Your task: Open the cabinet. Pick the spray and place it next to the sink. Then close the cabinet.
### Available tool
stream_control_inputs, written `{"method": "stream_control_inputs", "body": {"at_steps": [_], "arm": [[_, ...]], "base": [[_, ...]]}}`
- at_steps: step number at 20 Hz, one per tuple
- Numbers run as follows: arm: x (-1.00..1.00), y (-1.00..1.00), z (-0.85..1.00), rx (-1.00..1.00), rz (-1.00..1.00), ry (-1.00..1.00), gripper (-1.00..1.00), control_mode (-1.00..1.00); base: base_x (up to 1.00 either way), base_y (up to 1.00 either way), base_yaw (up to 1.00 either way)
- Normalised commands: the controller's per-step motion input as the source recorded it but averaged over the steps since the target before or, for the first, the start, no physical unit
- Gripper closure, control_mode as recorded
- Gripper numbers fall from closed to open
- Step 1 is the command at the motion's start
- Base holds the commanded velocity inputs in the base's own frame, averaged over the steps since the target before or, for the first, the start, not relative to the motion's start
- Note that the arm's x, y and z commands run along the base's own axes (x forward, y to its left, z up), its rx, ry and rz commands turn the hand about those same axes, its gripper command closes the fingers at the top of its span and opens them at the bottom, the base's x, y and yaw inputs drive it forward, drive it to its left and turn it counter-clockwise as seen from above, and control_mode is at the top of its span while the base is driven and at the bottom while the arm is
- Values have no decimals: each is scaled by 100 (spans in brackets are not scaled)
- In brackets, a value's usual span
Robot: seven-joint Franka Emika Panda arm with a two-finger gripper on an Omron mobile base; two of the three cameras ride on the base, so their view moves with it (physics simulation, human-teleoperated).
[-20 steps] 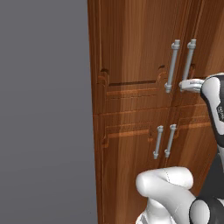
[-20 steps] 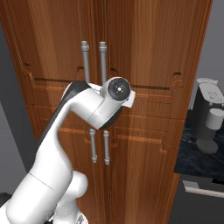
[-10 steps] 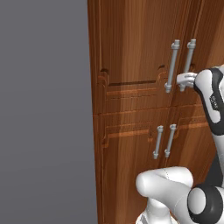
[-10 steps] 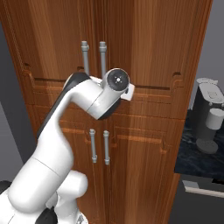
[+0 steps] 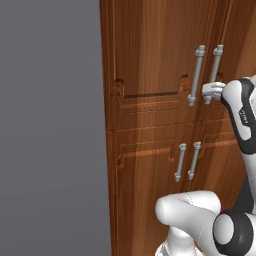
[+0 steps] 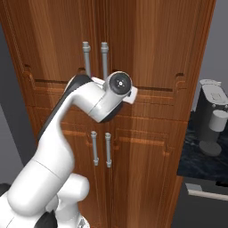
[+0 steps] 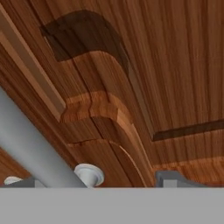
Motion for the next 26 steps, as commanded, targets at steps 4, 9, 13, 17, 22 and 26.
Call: {"method": "stream_control_inputs", "body": {"at_steps": [4, 9, 13, 17, 22, 26], "arm": [[34, 20, -5, 0, -3, -8, 100, -100], [26, 3, -3, 0, -7, -3, 100, -100], [7, 0, 0, -7, -6, 0, 100, -100], [-6, -19, 0, -14, -6, 0, 100, -100], [-53, -71, 0, -16, -2, 3, 100, -100], [-93, -100, 0, -14, -3, 2, 100, -100]], "base": [[0, 0, 0], [0, 0, 0], [0, 0, 0], [0, 0, 0], [0, 0, 0], [0, 0, 0]]}}
